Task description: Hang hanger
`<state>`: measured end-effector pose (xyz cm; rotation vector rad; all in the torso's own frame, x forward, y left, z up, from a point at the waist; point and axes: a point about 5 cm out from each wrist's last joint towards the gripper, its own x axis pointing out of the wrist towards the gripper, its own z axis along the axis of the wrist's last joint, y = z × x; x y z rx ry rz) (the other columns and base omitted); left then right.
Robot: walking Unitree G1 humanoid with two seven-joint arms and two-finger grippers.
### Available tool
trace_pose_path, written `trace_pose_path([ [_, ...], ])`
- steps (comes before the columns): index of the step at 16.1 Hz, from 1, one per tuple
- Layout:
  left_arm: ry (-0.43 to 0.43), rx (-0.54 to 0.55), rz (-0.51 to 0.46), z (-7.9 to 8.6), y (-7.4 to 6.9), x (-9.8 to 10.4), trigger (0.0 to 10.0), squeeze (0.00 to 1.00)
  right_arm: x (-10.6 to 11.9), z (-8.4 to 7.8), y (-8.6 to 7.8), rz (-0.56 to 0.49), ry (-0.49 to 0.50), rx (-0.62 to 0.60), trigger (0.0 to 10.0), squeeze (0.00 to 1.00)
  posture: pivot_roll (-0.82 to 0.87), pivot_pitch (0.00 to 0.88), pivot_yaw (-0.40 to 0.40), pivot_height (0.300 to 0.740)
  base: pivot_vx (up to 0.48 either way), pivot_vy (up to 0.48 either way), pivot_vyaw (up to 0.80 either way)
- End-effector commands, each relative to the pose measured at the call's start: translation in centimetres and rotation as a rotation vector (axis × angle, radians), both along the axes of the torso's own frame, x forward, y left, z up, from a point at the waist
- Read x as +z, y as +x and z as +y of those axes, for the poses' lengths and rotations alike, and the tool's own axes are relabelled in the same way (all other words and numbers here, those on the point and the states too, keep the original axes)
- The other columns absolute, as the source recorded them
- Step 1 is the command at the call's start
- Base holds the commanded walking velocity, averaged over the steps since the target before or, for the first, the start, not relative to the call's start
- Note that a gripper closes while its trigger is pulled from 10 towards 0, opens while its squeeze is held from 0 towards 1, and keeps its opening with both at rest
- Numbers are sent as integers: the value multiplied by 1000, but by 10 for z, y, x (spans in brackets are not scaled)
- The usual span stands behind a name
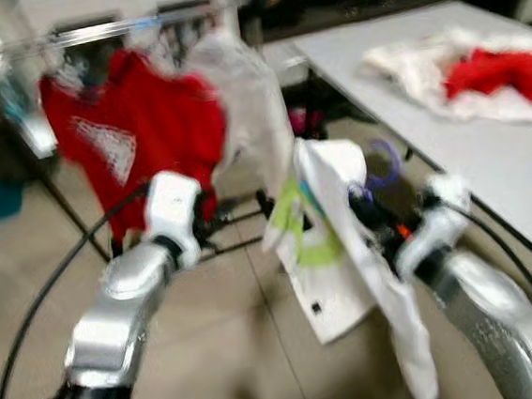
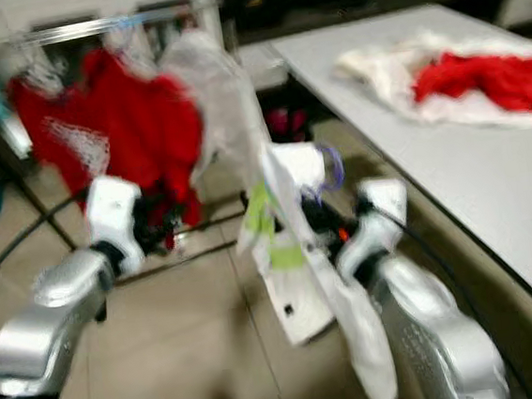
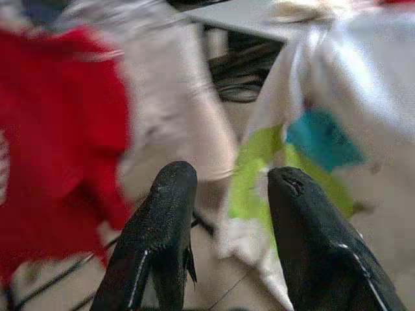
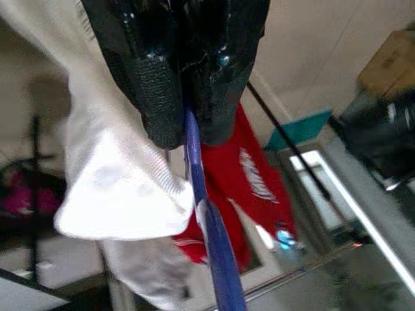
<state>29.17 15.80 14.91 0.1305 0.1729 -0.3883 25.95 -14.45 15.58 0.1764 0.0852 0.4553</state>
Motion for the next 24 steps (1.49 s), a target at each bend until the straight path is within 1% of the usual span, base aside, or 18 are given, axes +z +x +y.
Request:
trace_pose_path([
  [1,18,6,-15,2,-2,2,10000,125,7,-3,7,-44,15,9,10000,0,-43,0,14,740,0,0,800],
  [2,29,20,-15,5,-5,1,10000,118,8,-4,14,-45,14,11,10000,0,-31,0,-4,740,0,0,800],
  [3,12,17,-20,4,-5,3,10000,114,11,-5,22,-38,27,-1,10000,0,-38,0,0,740,0,0,800],
  [4,12,17,-20,4,-5,3,10000,114,11,-5,22,-38,27,-1,10000,0,-38,0,0,740,0,0,800],
  [5,1,-20,-30,-2,-3,3,10000,0,16,-5,27,-44,34,-12,10000,0,-50,0,10,740,0,0,800],
  [6,-29,-75,-42,-13,4,5,10000,0,21,-4,32,-51,51,-26,10000,0,-52,0,11,740,0,0,800],
  [7,-110,-184,-59,-31,13,16,10000,0,25,-1,38,-33,112,-53,10000,0,-47,0,13,740,0,0,0],
  [8,-164,-269,-62,-43,17,24,10000,416,27,4,42,-28,134,-59,10000,0,-60,0,20,740,0,0,0],
  [9,-180,-358,-39,-54,19,24,10000,1000,27,9,46,-36,109,-62,10000,0,-69,0,22,740,0,0,0],
  [10,-180,-358,-39,-54,19,24,10000,1000,27,9,46,-36,109,-62,10000,0,-69,0,22,740,0,0,0],
  [11,-152,-414,-14,-63,19,19,10000,1000,28,14,48,-22,110,-74,10000,0,-89,0,32,740,0,0,0],
  [13,-130,-443,15,-71,22,11,10000,1000,29,21,49,-2,116,-72,10000,0,-98,0,37,740,0,0,0],
  [14,-123,-443,20,-75,25,9,10000,188,31,24,48,1,117,-69,10000,0,-99,0,41,740,0,0,0],
  [15,-134,-453,25,-79,32,8,10000,0,34,28,46,4,131,-62,10000,0,-106,0,50,740,0,0,0],
  [17,-181,-528,50,-85,36,9,10000,0,39,32,45,-3,149,-52,10000,0,-111,0,58,740,0,0,0],
  [18,-185,-538,57,-87,39,8,10000,0,41,34,45,-5,149,-47,10000,0,-113,0,62,740,0,0,0],
  [21,-215,-523,75,-89,50,5,10000,0,47,41,43,-16,148,-24,10000,0,-114,0,64,740,0,0,0],
  [24,-254,-459,60,-91,63,8,10000,0,55,48,41,-38,154,2,10000,0,-114,0,64,740,0,0,0],
])
